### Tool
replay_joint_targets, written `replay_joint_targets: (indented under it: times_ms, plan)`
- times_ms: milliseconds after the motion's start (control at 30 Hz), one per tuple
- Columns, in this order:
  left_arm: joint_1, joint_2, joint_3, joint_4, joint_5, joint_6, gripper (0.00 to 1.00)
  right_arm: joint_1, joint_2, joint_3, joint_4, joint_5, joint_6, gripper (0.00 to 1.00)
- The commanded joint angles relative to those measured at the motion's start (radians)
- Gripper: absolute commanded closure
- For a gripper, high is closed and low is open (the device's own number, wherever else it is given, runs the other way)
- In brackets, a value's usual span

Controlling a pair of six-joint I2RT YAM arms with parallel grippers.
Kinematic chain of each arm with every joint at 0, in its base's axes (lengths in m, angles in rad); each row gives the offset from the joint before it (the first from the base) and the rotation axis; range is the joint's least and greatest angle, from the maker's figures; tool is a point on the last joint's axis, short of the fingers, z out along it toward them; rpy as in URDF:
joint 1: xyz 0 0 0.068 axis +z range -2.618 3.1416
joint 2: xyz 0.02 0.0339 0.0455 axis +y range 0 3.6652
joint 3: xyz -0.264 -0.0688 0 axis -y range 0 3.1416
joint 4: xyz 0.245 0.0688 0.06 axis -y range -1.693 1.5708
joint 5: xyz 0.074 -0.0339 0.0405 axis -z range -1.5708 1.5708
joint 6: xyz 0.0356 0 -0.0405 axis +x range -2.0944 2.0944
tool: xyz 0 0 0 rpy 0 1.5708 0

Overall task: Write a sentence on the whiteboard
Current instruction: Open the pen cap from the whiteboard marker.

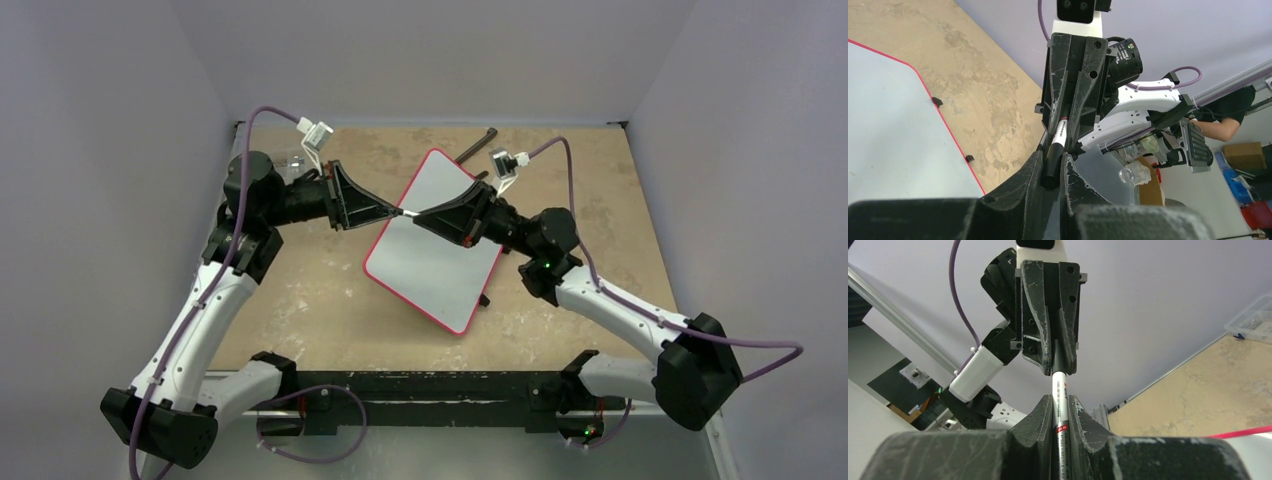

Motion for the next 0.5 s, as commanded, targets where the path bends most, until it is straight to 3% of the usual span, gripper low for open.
replay_joint_targets:
  times_ms: [0,167,333,467]
  plan:
    - [0.056,-0.019,-0.056,0.025,-0.097,0.077,1.00,-0.009,-0.118,-0.015,0.110,0.069,0.011,1.00]
    - [0.059,-0.039,-0.121,0.210,-0.081,-0.001,1.00,-0.013,-0.153,-0.047,0.129,0.088,0.076,1.00]
    - [0.065,-0.051,-0.127,0.236,-0.110,-0.022,1.00,-0.022,-0.166,-0.065,0.165,0.083,0.130,1.00]
    - [0.072,-0.066,-0.117,0.191,-0.140,-0.016,1.00,-0.024,-0.181,-0.046,0.085,0.061,0.071,1.00]
